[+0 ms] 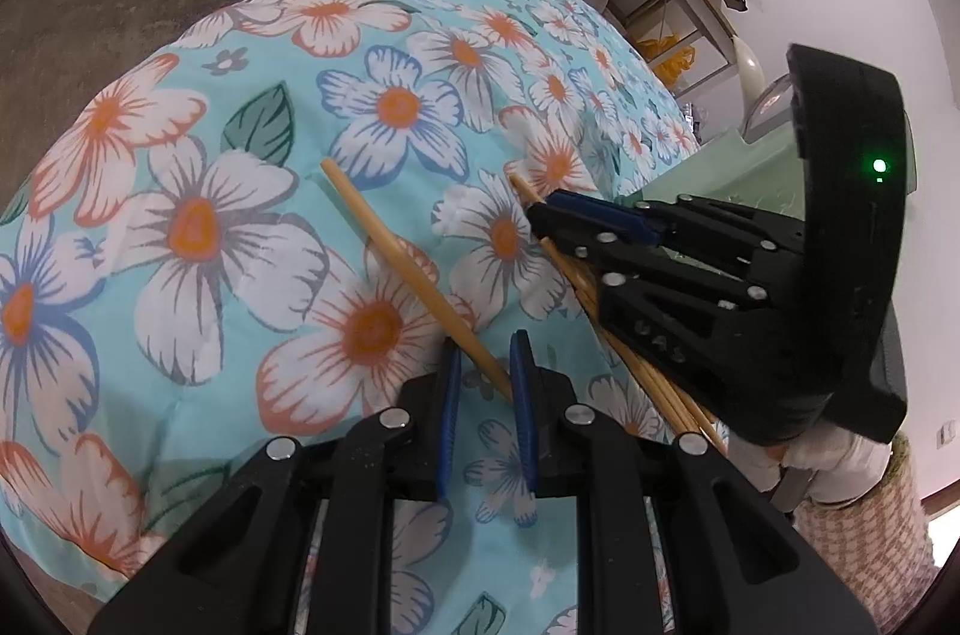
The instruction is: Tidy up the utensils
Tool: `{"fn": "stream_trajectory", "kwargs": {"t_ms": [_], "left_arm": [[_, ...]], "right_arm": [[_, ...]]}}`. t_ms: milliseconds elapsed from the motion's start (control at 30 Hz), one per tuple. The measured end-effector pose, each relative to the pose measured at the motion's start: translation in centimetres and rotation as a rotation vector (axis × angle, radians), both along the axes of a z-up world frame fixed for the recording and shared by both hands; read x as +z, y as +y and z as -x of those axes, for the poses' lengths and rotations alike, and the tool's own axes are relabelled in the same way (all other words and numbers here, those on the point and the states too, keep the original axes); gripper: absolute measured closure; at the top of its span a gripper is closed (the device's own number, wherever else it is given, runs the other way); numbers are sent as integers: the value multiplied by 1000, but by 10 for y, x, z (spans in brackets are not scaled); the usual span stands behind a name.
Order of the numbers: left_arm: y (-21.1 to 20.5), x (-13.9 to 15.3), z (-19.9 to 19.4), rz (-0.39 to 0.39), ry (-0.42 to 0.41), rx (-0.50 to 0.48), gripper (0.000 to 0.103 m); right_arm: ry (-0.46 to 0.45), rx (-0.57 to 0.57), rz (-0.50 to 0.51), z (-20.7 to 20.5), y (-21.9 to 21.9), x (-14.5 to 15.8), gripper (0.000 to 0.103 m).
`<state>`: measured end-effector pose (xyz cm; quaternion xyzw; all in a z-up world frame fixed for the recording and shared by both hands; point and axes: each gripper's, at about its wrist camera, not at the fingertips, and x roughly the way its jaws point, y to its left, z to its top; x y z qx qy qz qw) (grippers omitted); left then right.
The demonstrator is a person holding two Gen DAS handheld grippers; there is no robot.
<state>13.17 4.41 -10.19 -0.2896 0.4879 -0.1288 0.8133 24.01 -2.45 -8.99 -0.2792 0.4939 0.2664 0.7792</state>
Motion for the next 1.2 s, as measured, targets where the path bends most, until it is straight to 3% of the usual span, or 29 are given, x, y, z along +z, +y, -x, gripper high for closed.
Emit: {"fn": "stream_trajectory", "kwargs": {"t_ms": [367,567,800,933,1200], "left_arm": [[1,-1,2,7,1,8,88],[1,-1,2,6,0,10,87],[-1,8,4,-25,-38,9,87],[-6,27,9,-75,-119,-9,88],[-27,96,32,-191,-380,-84,93]], "right_arm": [[12,-71,-96,-13,-5,12,99],[-94,-81,-182,4,-20,60,99],[-204,-181,-350,36,-71,128,99],[-285,-265,-446,61,-110,163,99],[-398,-419,-592,110,-180,198,99]]}}
